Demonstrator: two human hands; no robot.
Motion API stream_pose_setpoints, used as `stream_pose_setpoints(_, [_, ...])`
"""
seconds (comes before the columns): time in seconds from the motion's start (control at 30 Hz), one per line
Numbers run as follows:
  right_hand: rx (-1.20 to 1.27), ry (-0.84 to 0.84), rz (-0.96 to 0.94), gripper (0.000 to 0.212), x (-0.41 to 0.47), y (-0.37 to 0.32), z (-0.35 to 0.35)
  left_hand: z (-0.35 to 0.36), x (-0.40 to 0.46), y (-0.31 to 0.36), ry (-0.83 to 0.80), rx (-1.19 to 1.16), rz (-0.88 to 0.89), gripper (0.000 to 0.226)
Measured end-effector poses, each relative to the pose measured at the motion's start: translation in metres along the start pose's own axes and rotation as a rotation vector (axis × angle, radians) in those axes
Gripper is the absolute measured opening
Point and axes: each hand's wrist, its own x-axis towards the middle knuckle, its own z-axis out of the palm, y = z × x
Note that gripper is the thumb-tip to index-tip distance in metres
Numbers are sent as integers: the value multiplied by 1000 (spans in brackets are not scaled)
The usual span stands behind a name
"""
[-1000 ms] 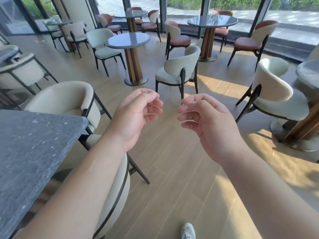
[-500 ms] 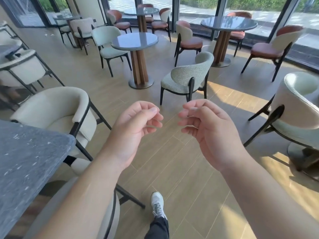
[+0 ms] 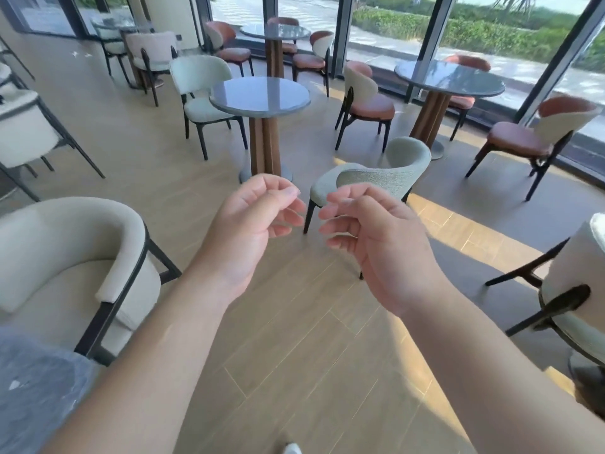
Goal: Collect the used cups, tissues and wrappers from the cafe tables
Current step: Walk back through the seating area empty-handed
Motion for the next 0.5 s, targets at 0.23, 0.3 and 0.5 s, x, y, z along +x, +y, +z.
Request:
stream_pose_setpoints(0.23, [20, -58, -11, 15, 108, 5, 28, -45, 91, 3, 33, -37, 14, 9])
stream_pose_setpoints(0.3, [33, -71, -17, 17, 140, 9, 35, -57, 113, -1, 62, -29, 9, 9])
stream_pose_setpoints(0.5, [48, -183, 1, 20, 238, 34, 54, -97, 195, -12, 154, -21, -5, 11])
